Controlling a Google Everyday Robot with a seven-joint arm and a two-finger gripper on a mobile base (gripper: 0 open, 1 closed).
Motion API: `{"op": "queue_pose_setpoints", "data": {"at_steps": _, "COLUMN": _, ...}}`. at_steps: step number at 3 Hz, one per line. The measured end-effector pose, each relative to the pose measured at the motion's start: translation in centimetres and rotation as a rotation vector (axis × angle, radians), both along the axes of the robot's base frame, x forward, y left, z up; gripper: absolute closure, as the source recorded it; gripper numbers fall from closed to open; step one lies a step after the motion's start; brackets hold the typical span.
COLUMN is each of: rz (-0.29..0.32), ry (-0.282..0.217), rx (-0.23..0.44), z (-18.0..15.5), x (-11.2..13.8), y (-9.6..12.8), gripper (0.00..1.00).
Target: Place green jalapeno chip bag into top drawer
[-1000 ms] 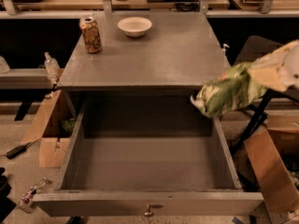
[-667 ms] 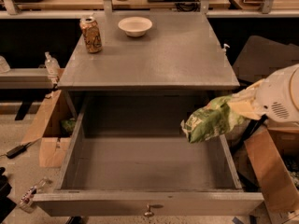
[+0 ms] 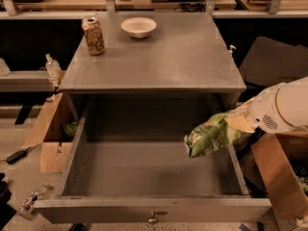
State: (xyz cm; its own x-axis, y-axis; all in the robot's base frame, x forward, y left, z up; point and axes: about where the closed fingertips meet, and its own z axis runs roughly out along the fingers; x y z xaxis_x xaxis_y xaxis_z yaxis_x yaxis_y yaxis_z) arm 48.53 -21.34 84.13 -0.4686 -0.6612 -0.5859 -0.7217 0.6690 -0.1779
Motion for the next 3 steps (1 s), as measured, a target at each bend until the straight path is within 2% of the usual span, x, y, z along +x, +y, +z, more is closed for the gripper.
{"op": "queue_pose_setpoints", "data": {"at_steps": 2, "rz": 0.002, "ry": -0.005, "rx": -0.004, "z": 0.31, "x": -0.10, "y": 0.16, "gripper": 0.11}}
{"op": "queue_pose_setpoints", "data": {"at_steps": 3, "rz": 0.003, "ry": -0.007, "rx": -0.006, "z": 0.45, "x": -0.15, "y": 0.22, "gripper": 0.00}}
